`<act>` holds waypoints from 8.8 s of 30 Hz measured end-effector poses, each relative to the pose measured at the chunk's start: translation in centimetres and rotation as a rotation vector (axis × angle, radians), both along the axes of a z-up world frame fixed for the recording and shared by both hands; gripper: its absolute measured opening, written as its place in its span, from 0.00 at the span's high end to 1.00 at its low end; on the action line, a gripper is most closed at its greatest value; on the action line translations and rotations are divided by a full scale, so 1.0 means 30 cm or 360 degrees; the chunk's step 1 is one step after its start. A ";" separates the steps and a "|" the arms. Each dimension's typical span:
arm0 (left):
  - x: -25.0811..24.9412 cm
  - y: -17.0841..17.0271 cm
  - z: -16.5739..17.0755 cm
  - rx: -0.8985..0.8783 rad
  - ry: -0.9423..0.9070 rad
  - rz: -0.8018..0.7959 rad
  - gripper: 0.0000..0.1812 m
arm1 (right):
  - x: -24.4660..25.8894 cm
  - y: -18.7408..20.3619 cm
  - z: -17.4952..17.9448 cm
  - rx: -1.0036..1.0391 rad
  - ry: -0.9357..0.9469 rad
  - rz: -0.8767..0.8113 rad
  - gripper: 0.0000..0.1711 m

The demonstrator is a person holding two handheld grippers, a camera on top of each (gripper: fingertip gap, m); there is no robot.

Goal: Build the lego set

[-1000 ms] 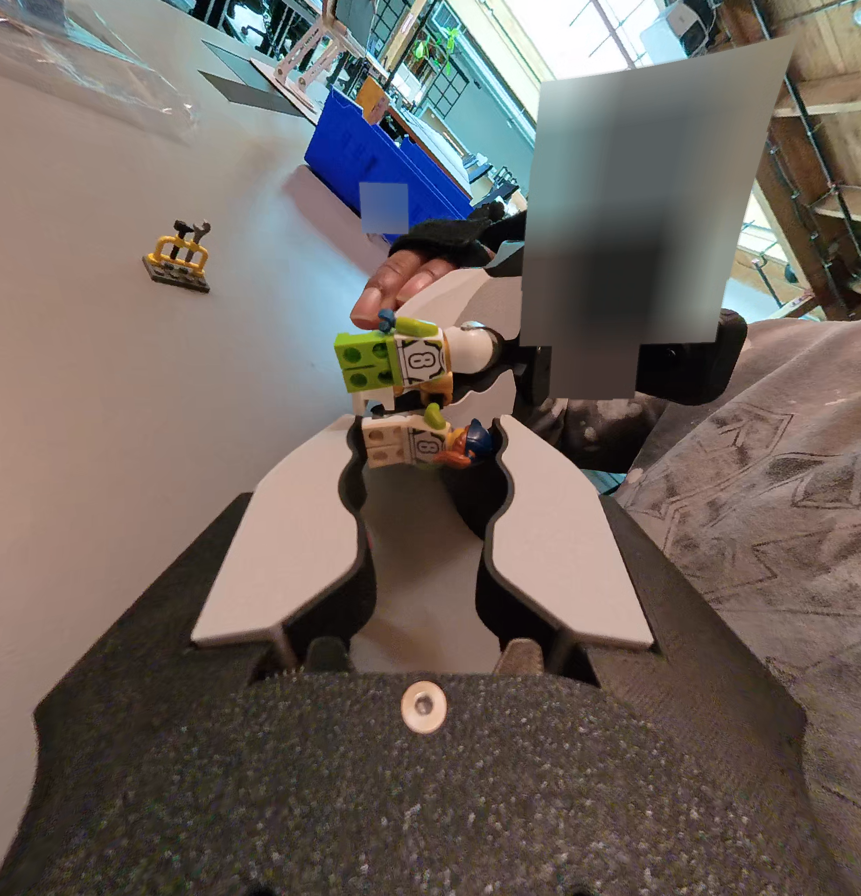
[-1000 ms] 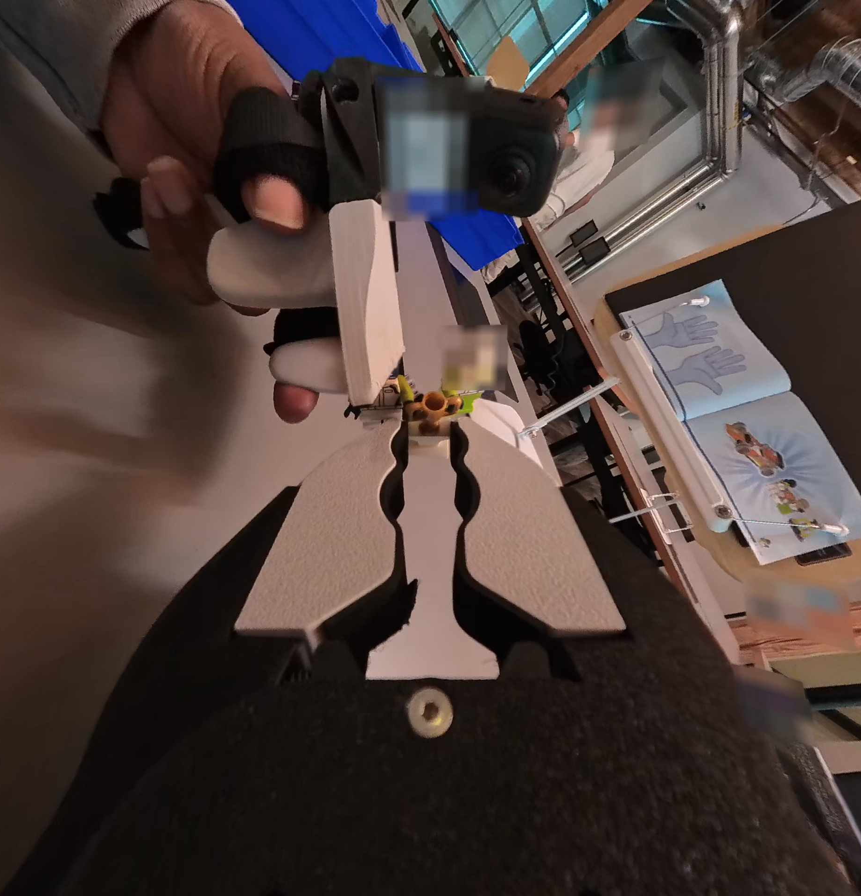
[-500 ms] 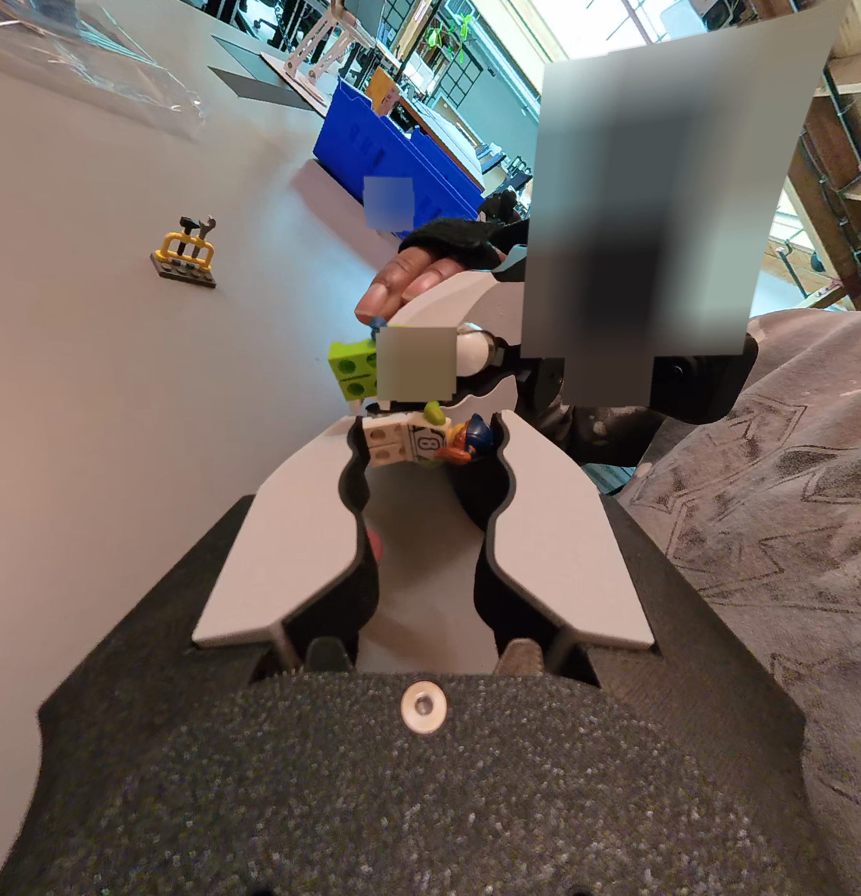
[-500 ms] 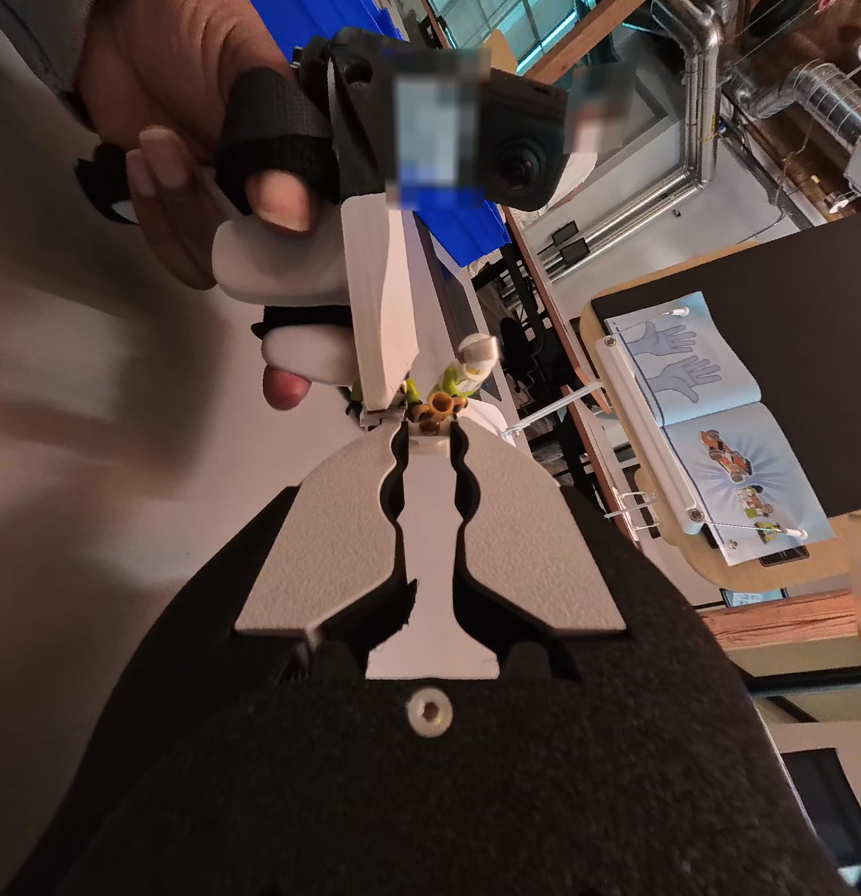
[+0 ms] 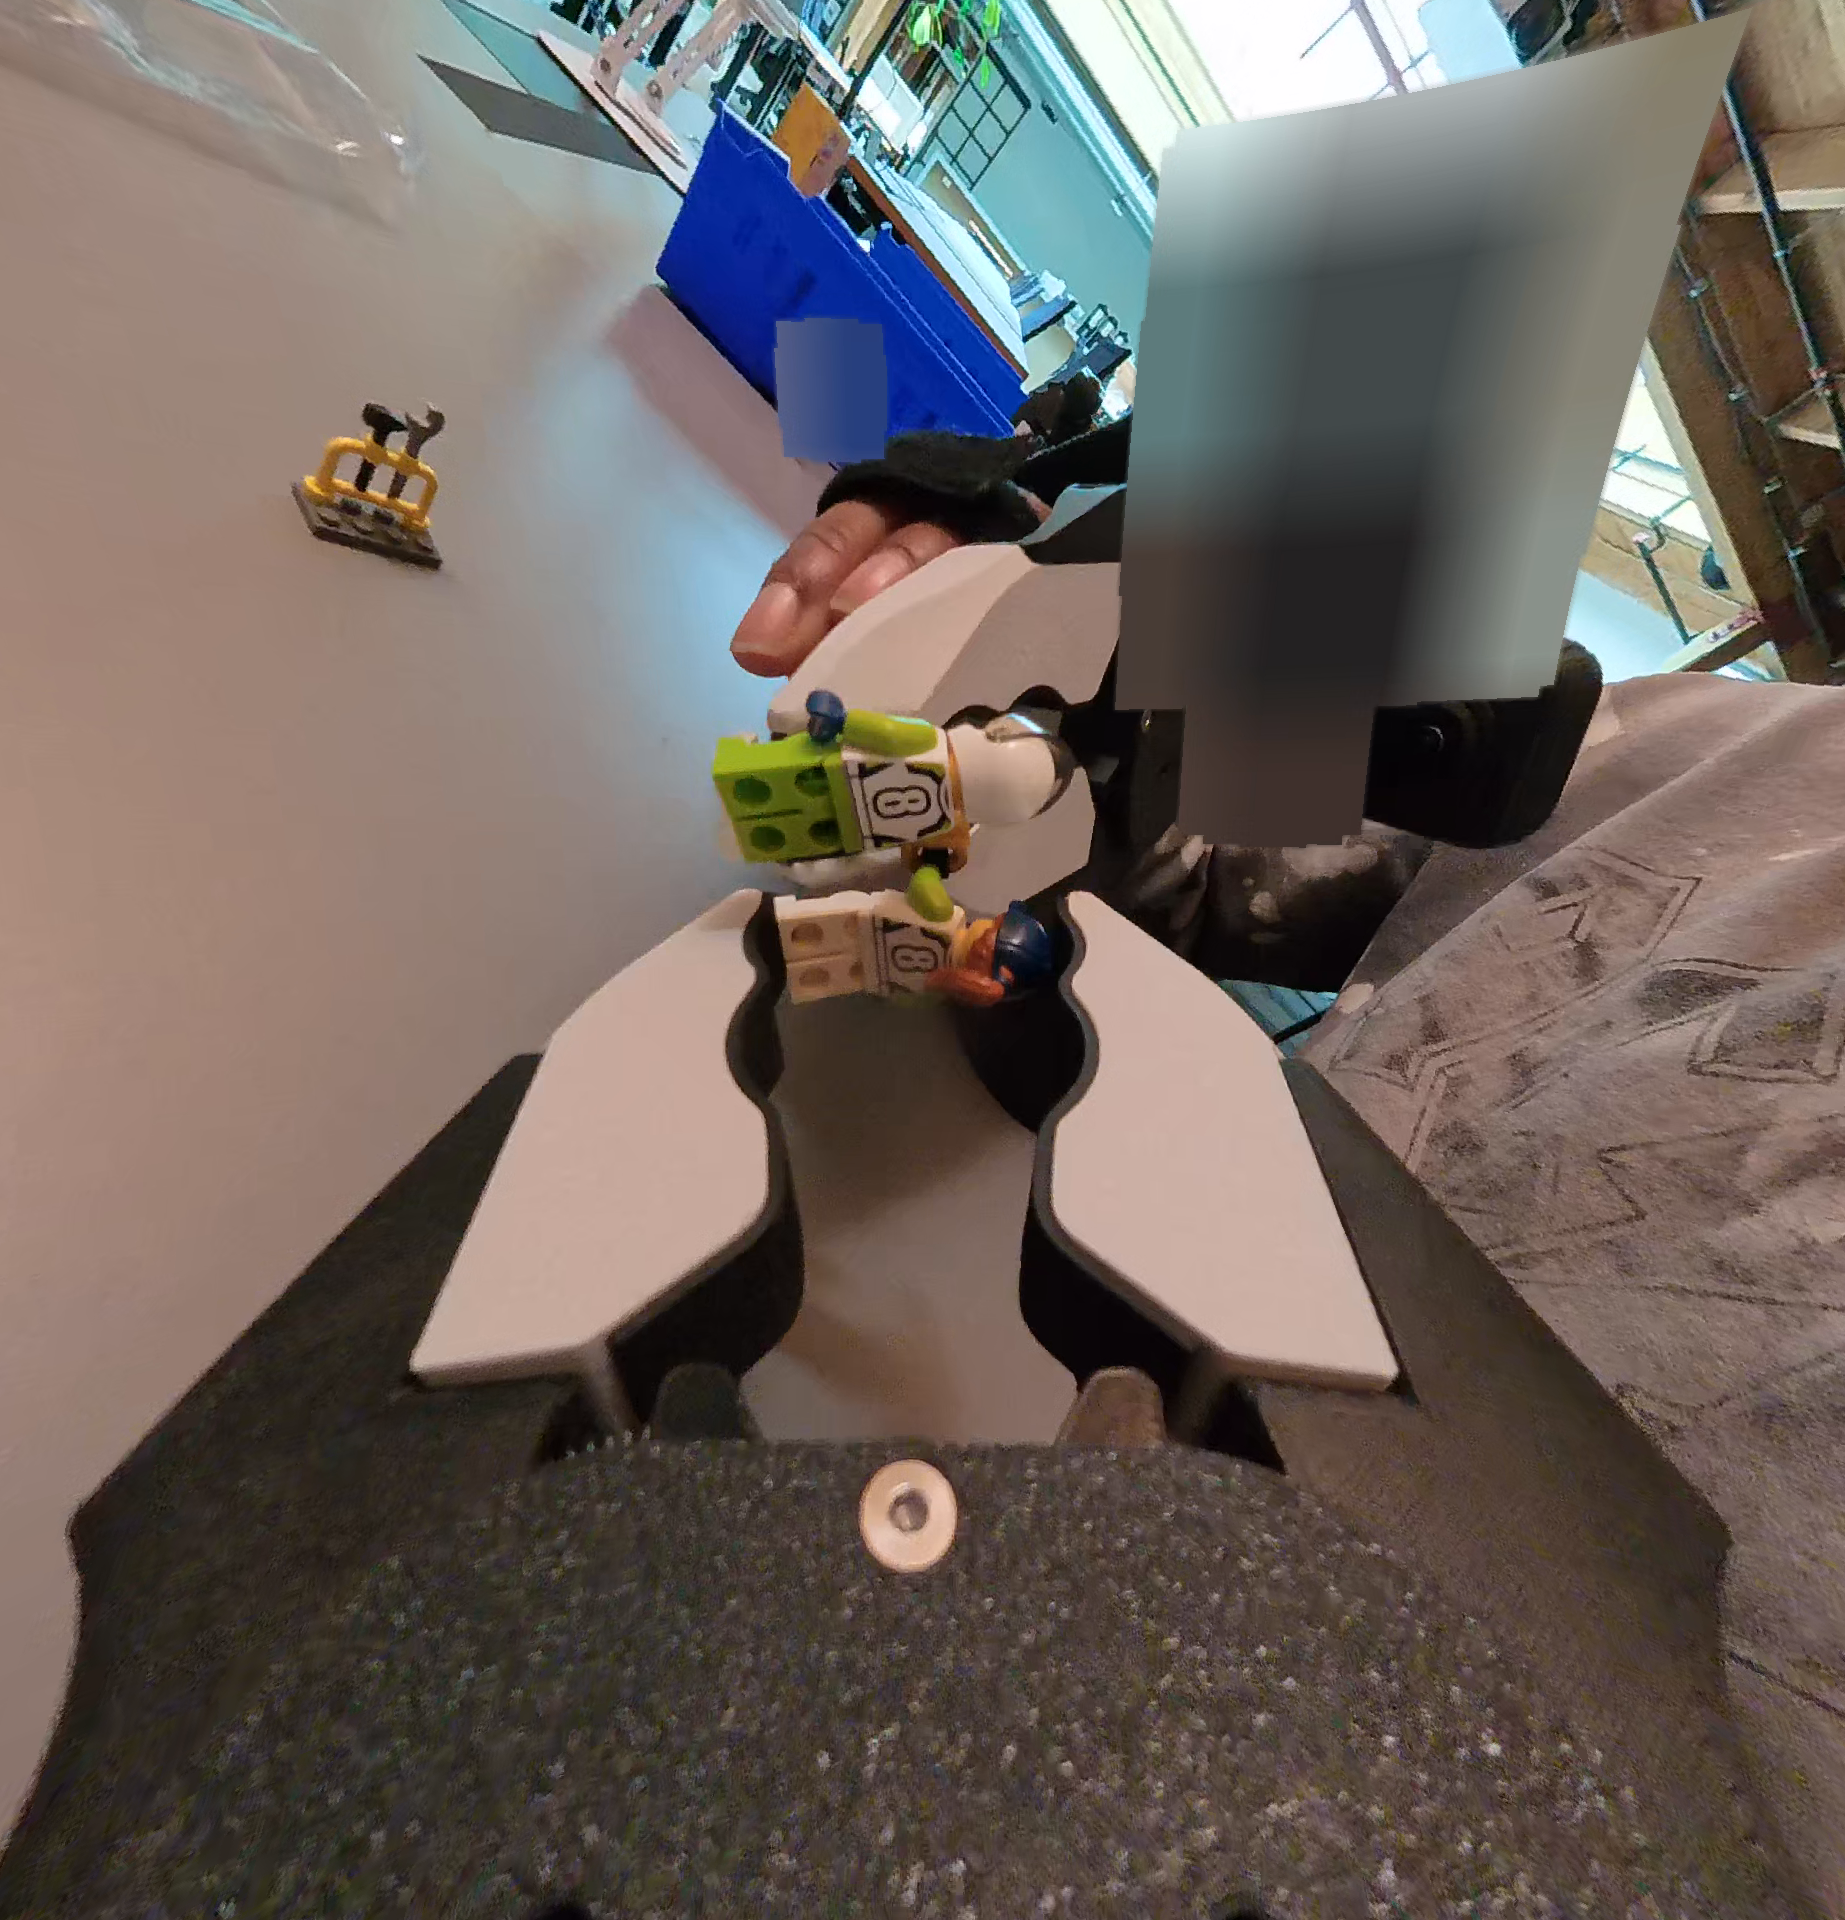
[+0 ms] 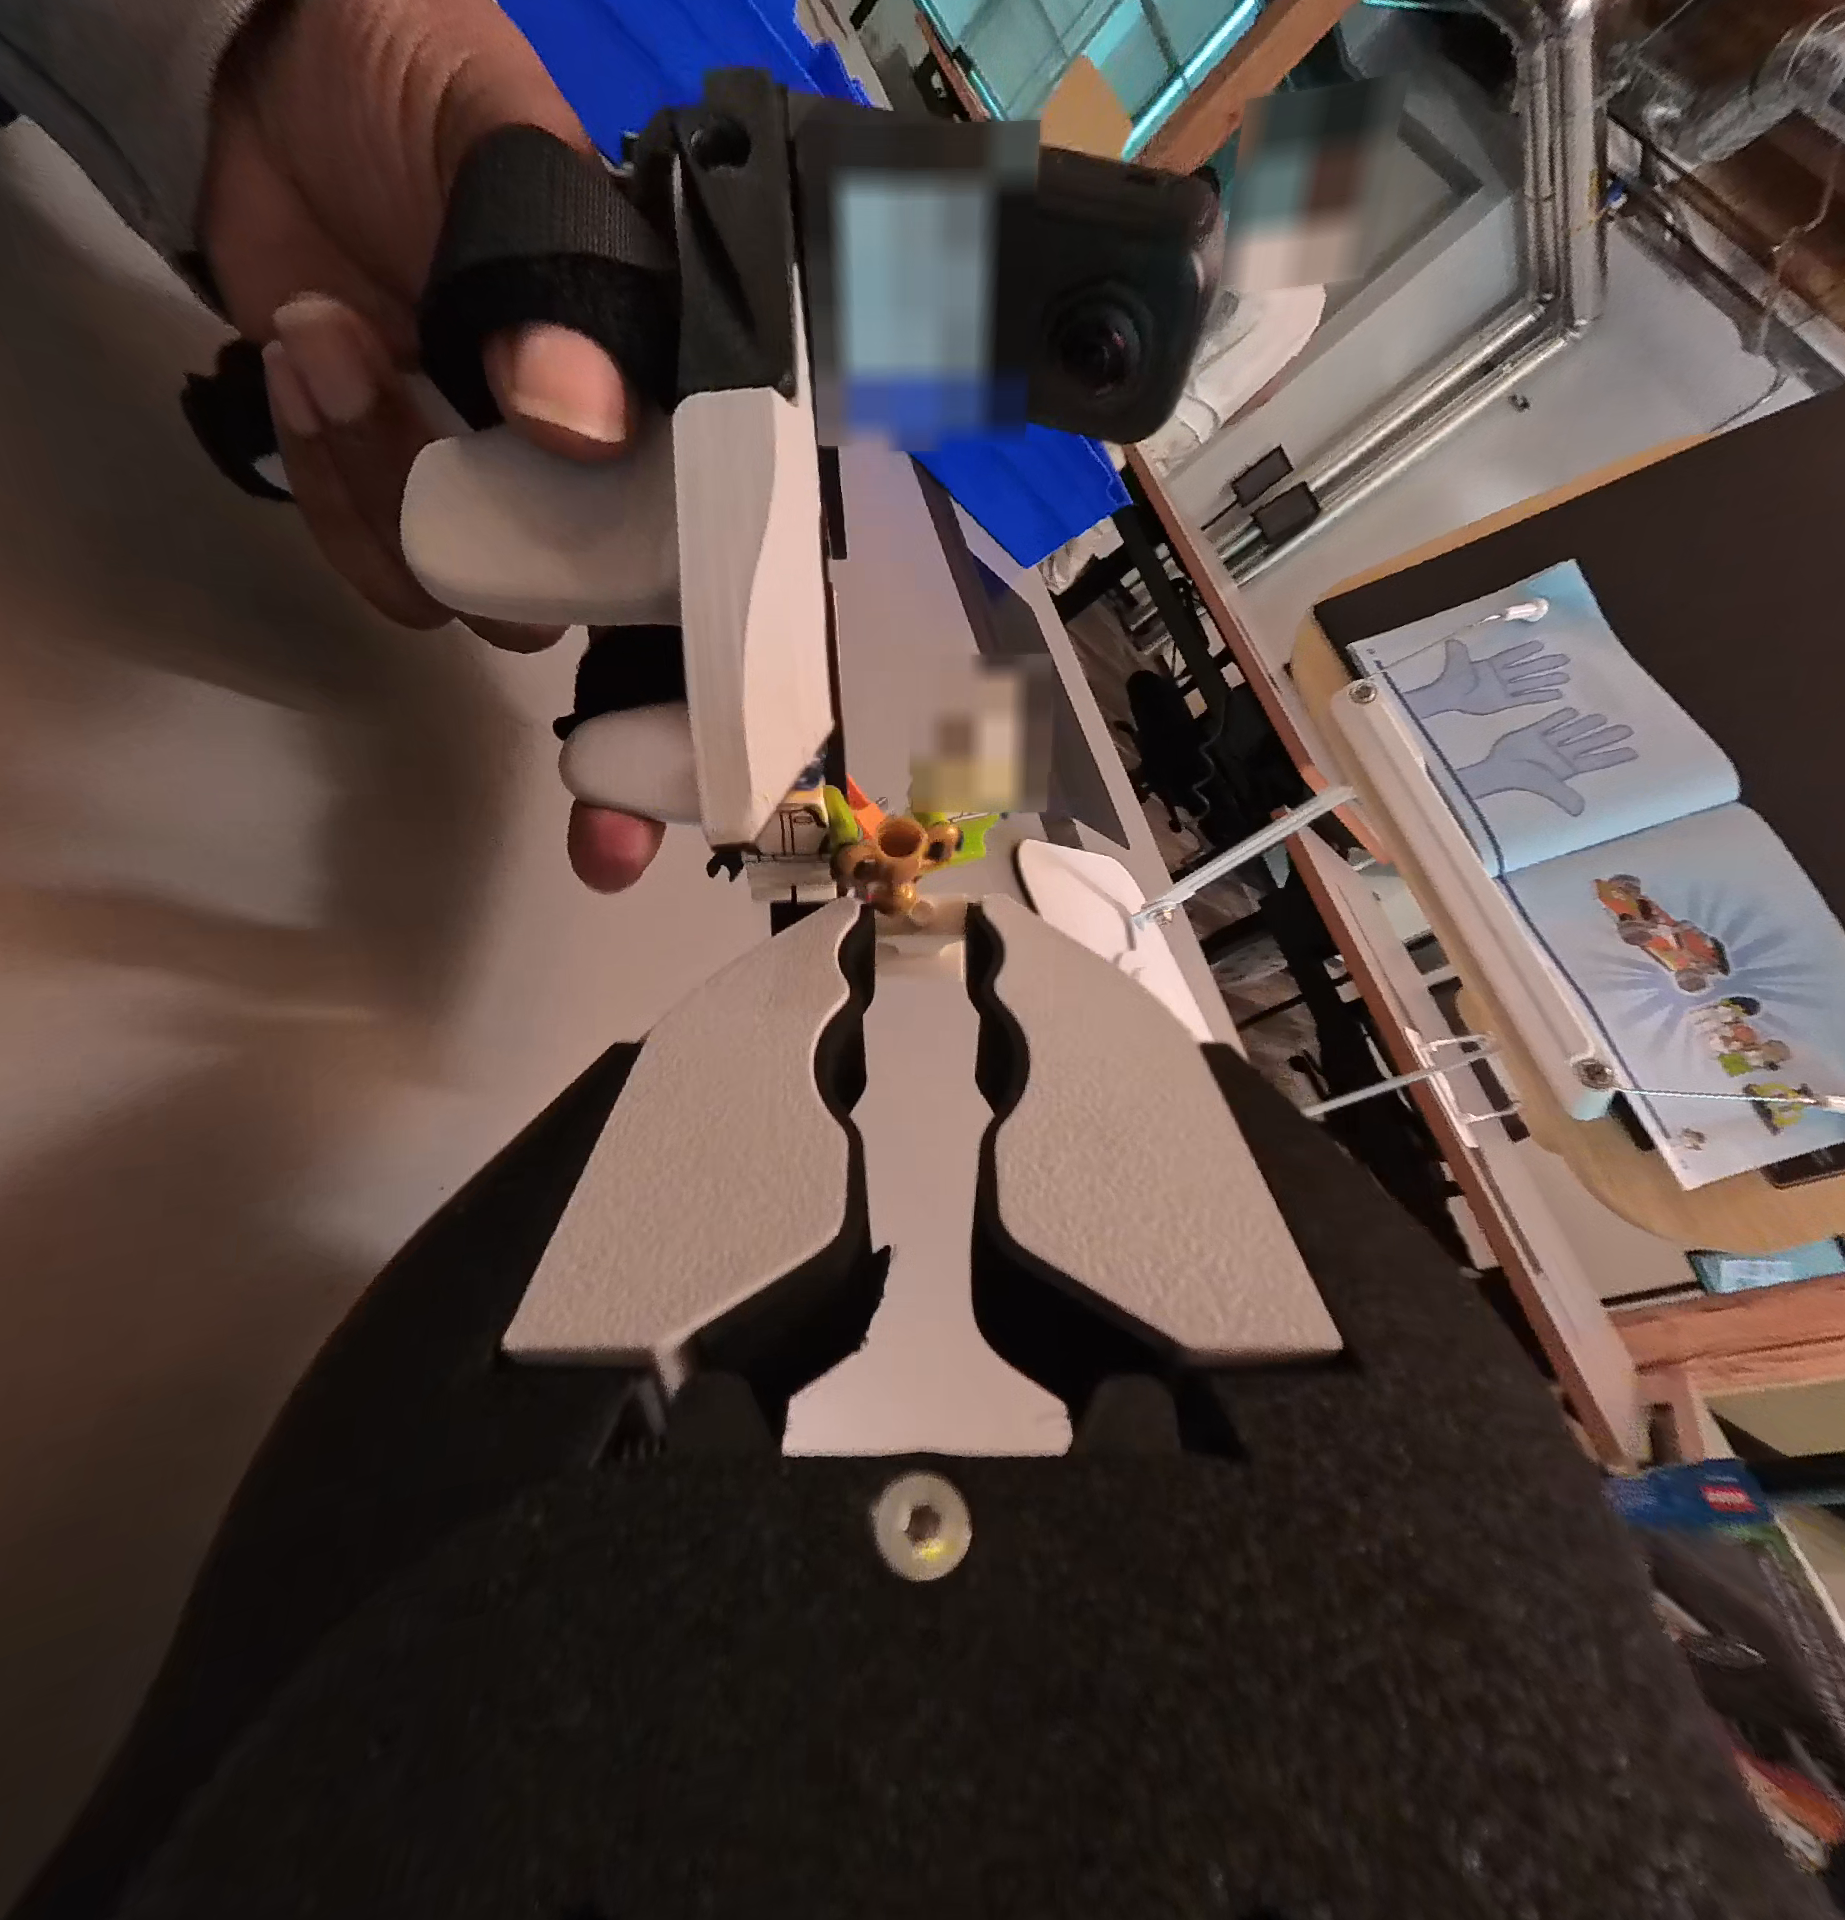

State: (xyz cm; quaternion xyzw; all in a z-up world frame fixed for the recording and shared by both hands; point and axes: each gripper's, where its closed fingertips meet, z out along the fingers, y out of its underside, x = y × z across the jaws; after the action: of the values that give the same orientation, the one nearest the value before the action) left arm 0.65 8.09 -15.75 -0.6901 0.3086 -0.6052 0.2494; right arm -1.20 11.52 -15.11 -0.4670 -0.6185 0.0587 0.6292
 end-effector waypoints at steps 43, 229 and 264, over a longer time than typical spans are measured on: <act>0.001 -0.006 -0.064 -0.0360 -0.0053 0.0030 0.66 | -0.019 -0.049 -0.094 -0.0202 -0.0098 0.0169 0.91; -0.113 -0.253 0.129 0.0272 -0.0307 0.0171 0.91 | -0.078 -0.360 0.107 -0.1497 0.0074 0.0559 0.86; -0.074 -0.246 0.057 -0.0291 -0.0259 0.0163 0.88 | -0.056 -0.359 0.035 -0.0393 -0.0345 0.0354 0.90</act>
State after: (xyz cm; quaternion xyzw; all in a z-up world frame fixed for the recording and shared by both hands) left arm -1.58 0.70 -14.05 -0.6733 0.1952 -0.6714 0.2403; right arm -2.88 0.76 -14.07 -0.4730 -0.7185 0.1525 0.4866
